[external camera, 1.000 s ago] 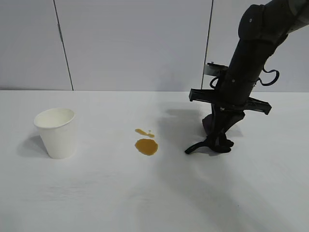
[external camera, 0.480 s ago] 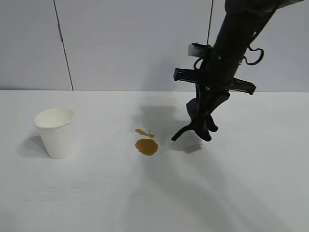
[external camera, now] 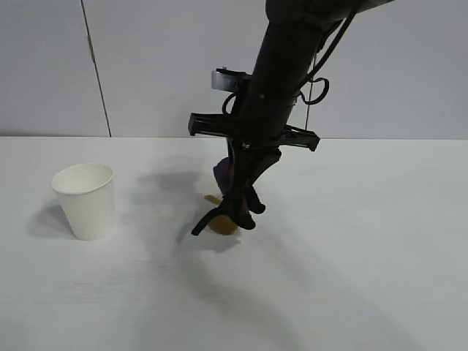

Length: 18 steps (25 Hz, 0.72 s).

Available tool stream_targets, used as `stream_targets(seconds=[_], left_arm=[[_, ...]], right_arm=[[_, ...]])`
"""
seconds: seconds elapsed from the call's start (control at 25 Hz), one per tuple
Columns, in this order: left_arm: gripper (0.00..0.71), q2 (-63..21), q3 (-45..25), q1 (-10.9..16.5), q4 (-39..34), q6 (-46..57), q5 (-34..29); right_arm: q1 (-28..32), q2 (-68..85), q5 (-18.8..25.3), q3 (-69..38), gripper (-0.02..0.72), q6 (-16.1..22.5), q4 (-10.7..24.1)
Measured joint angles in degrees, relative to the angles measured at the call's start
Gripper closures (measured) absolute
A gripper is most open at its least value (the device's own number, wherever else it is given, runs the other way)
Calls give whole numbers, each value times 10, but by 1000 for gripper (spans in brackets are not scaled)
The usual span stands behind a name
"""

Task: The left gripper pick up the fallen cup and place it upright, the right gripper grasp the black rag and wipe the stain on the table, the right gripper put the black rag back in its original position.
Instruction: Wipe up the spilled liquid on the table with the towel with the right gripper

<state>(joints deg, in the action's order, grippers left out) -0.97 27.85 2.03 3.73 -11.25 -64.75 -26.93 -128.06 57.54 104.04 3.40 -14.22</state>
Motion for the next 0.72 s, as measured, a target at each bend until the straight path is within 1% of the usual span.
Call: stream_targets(seconds=[0.12, 0.44, 0.72], left_arm=[[50, 0, 0, 0, 0, 0, 0], [50, 0, 0, 0, 0, 0, 0], [50, 0, 0, 0, 0, 0, 0]], right_arm=[[-9, 0, -23, 0, 629, 0, -19], [-20, -21, -49, 0, 629, 5, -26], [-20, -49, -50, 0, 629, 12, -20]])
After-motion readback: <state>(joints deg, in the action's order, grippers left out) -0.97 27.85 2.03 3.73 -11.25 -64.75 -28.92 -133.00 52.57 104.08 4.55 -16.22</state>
